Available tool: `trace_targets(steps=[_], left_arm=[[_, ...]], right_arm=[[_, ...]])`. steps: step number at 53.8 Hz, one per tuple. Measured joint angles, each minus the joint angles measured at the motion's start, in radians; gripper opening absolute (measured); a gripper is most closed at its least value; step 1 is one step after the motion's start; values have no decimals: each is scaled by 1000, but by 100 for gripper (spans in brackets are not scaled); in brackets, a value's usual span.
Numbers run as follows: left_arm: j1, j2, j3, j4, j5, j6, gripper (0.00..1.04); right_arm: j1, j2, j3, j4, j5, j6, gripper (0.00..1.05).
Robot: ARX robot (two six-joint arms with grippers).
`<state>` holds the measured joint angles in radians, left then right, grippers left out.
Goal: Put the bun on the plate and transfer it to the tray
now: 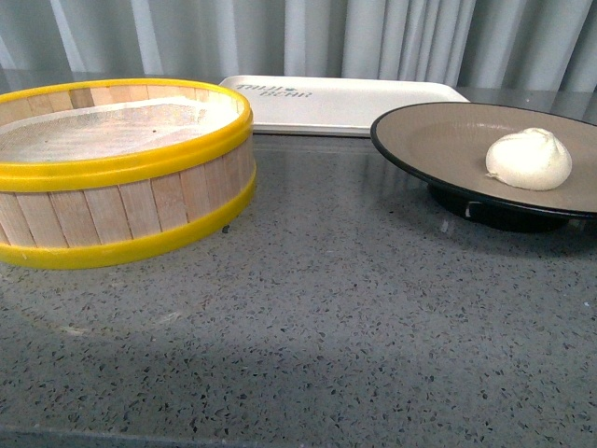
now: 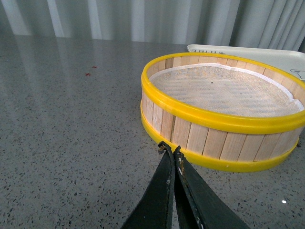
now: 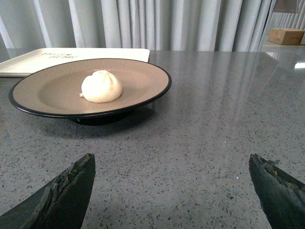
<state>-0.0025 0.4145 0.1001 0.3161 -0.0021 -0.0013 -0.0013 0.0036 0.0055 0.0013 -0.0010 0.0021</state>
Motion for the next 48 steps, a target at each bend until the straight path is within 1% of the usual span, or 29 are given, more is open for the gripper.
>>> trace_targets(steps=[25, 42, 44, 46, 48], left_arm=[[0, -164, -74, -85, 0, -1, 4], [0, -237, -74, -136, 1, -1, 4], [0, -272, -74, -173, 1, -1, 4], [0, -341, -74, -272, 2, -1, 4], [0, -379, -74, -307, 2, -1, 4]], right_arm=[[0, 0, 0, 0, 0, 0, 96], [0, 0, 0, 0, 0, 0, 96], [0, 0, 0, 0, 0, 0, 96], [0, 0, 0, 0, 0, 0, 96], [0, 0, 0, 0, 0, 0, 96]])
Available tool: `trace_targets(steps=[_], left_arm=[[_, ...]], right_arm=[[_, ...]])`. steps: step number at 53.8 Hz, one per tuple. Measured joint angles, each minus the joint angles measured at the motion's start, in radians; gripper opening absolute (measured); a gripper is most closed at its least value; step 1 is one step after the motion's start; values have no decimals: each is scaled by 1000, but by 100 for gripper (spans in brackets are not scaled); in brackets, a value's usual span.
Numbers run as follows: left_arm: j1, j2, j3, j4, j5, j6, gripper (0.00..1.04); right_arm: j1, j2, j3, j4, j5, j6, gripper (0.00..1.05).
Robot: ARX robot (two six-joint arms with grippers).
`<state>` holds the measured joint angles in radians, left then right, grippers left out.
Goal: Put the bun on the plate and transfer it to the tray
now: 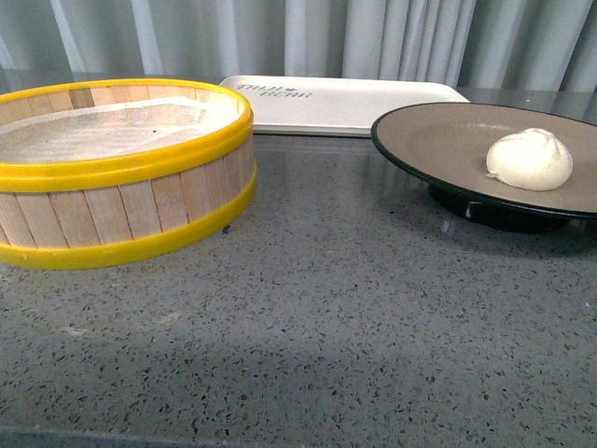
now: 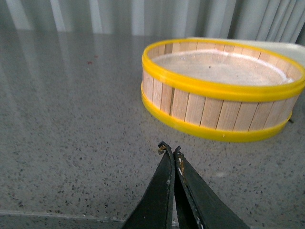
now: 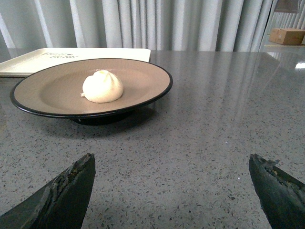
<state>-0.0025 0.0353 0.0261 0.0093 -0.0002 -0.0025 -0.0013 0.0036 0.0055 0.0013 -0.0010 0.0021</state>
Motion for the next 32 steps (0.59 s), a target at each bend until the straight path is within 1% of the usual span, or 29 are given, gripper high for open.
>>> trace_targets(steps=[12, 13, 15, 16, 19, 24, 26, 27, 28, 29, 31, 32], left_arm=[[0, -31, 0, -9, 0, 0, 4], [0, -32, 0, -9, 0, -1, 6], [0, -32, 0, -9, 0, 0, 16], [0, -32, 0, -9, 0, 0, 19], [0, -32, 0, -9, 0, 0, 32], [0, -32, 0, -9, 0, 0, 44], [0, -32, 0, -9, 0, 0, 49], [0, -32, 0, -9, 0, 0, 53], [0, -32, 0, -9, 0, 0, 54], [0, -31, 0, -9, 0, 0, 58], [0, -32, 0, -9, -3, 0, 63], [0, -31, 0, -9, -3, 0, 65]], right_arm=[[0, 0, 0, 0, 0, 0, 96], [0, 0, 0, 0, 0, 0, 96], [0, 0, 0, 0, 0, 0, 96], [0, 0, 0, 0, 0, 0, 96], [0, 0, 0, 0, 0, 0, 96], [0, 0, 0, 0, 1, 0, 96], [24, 16, 10, -30, 76, -16, 96], [47, 37, 27, -66, 153, -31, 96], [61, 53, 37, -81, 196, -35, 96], [80, 85, 52, -95, 274, -53, 96], [95, 136, 75, -89, 367, -65, 96], [94, 153, 82, -83, 386, -66, 96]])
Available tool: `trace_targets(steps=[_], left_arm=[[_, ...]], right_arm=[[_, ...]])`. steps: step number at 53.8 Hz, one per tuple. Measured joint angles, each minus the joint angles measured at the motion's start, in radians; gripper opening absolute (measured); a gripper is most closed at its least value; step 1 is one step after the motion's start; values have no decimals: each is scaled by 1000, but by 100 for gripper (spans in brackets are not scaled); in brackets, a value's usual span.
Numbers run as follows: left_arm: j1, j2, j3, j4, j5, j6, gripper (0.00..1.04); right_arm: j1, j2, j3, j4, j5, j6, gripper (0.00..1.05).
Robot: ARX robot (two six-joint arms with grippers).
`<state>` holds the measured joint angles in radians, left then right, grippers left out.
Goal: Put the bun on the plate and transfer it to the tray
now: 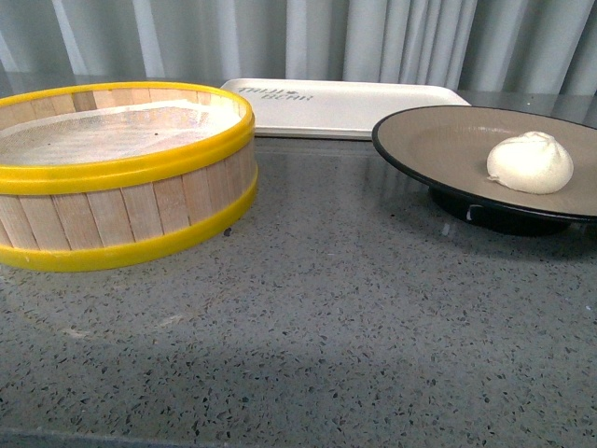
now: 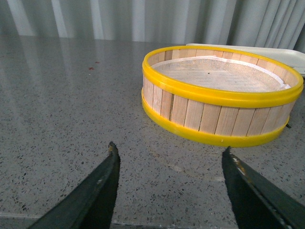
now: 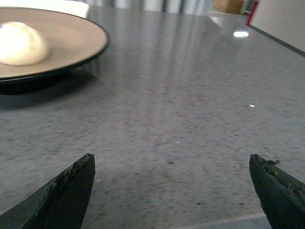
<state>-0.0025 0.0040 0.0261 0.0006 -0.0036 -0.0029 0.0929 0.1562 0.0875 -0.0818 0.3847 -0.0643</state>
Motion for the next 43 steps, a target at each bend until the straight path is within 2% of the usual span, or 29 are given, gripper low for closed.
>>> trace_targets(steps=[2, 4, 10, 12, 16, 21, 26, 31, 37, 43], left_arm=[[0, 0, 0, 0, 1, 0, 71], [0, -1, 0, 0, 5, 0, 78], [0, -1, 0, 0, 3, 0, 97], [0, -1, 0, 0, 3, 1, 100], [0, -1, 0, 0, 3, 0, 98], [0, -1, 0, 0, 3, 0, 98], [0, -1, 0, 0, 3, 0, 98], [0, -1, 0, 0, 3, 0, 98], [0, -1, 0, 0, 3, 0, 98], [0, -1, 0, 0, 3, 0, 98]], right_arm=[[-16, 47, 23, 28, 22, -2, 96], [-59, 108, 58, 78, -3, 3, 96], [-224, 284, 160, 243, -172, 66, 96], [-269, 342, 190, 284, -229, 98, 96], [-359, 489, 265, 347, -345, 195, 96], [-435, 734, 393, 362, -490, 410, 96], [-443, 896, 484, 352, -615, 630, 96], [-404, 1015, 545, 347, -713, 840, 96], [-338, 1072, 557, 335, -751, 994, 96], [-290, 1094, 557, 335, -773, 1070, 96]])
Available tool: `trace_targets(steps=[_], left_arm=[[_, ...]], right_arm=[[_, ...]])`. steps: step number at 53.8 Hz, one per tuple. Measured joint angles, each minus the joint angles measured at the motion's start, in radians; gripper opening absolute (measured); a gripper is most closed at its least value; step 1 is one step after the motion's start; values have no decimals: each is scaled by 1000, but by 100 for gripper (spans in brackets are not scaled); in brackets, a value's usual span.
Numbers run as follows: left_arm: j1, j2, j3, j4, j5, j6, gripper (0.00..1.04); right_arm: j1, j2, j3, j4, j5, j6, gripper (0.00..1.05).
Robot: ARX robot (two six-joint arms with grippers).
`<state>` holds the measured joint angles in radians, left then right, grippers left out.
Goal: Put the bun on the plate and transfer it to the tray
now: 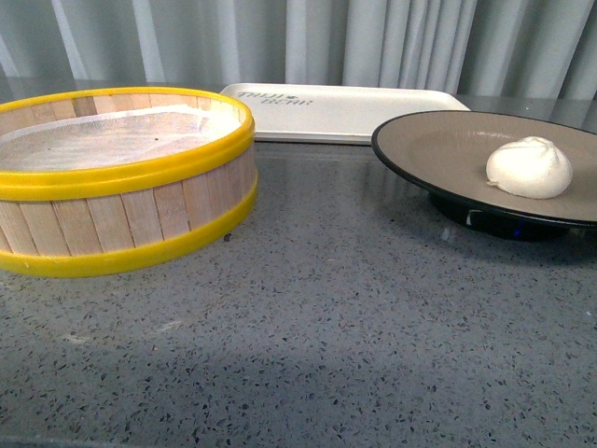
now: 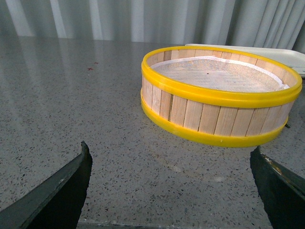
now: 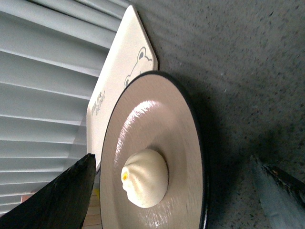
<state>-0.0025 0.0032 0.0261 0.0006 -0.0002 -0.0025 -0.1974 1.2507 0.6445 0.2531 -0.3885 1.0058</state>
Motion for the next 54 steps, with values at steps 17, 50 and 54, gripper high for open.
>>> trace_targets(steps=[17, 50, 54], left_arm=[[0, 0, 0, 0, 0, 0, 98], [0, 0, 0, 0, 0, 0, 98], [0, 0, 0, 0, 0, 0, 98]], right_arm=[[68, 44, -5, -3, -8, 48, 96], [137, 119, -13, 74, -11, 118, 53], [137, 119, -13, 79, -10, 121, 39]])
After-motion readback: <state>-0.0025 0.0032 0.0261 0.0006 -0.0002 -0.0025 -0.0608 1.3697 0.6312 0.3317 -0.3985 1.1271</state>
